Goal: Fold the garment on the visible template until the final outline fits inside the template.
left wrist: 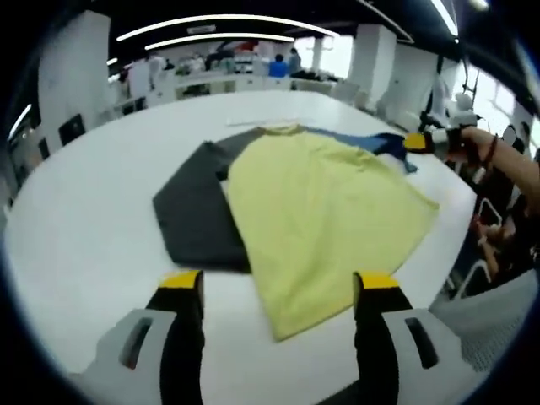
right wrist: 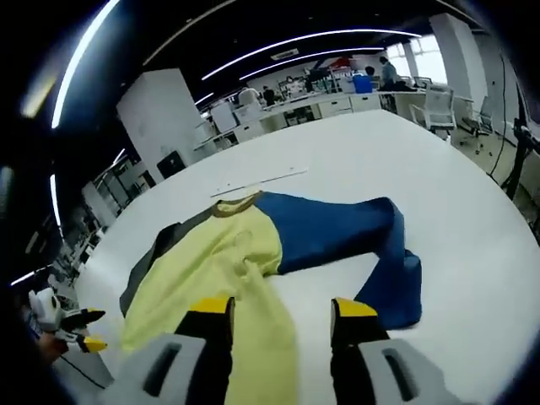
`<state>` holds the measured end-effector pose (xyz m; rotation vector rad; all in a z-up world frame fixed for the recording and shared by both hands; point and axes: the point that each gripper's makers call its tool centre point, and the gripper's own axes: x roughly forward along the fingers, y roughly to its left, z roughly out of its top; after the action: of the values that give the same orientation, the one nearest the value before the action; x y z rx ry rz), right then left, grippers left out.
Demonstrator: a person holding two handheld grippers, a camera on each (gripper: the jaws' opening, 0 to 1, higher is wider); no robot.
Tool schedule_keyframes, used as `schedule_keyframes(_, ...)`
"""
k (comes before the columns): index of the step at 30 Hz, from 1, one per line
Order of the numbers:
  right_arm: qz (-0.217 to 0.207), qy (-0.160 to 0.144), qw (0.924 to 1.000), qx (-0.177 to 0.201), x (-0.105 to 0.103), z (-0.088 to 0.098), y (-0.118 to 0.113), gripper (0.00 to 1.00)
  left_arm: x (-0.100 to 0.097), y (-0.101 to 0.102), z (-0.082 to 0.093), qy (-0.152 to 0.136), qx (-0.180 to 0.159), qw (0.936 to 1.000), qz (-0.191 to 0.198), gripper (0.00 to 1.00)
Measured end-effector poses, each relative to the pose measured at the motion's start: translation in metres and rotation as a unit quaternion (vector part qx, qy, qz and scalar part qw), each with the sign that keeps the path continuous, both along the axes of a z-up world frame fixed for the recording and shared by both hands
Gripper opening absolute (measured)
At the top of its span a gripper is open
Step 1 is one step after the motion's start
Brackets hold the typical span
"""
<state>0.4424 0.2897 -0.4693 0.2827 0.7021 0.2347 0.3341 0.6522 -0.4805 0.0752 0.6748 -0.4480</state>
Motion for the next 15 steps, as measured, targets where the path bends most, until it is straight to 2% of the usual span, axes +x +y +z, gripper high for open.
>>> schedule_keyframes(3,-0.005,0.002,1.0000,-0.006,0.015,-0.006,-0.005,0.44,0.006,-0.004,0.010,-0.021,-0.010,0.9997,-0.004,0.77)
schedule_keyframes(7,-0.013,-0.003,0.9993,-0.035,0.033,-0.021,-0.016,0.43,0.010,-0.010,0.017,-0.026,-0.019,0.9994,-0.010,0.83)
schedule_keyframes(8,-0.012,0.005,0.9993,-0.035,0.036,-0.027,-0.016,0.43,0.010,-0.011,0.017,-0.027,-0.021,0.9994,-0.011,0.85)
schedule_keyframes(13,-0.016,-0.002,0.9989,-0.044,0.054,-0.041,-0.017,0.41,0.013,-0.017,0.026,-0.041,-0.027,0.9987,-0.015,0.93)
schedule_keyframes(15,-0.025,0.005,0.9989,-0.039,0.060,-0.047,-0.019,0.40,0.014,-0.017,0.026,-0.042,-0.027,0.9987,-0.014,0.95)
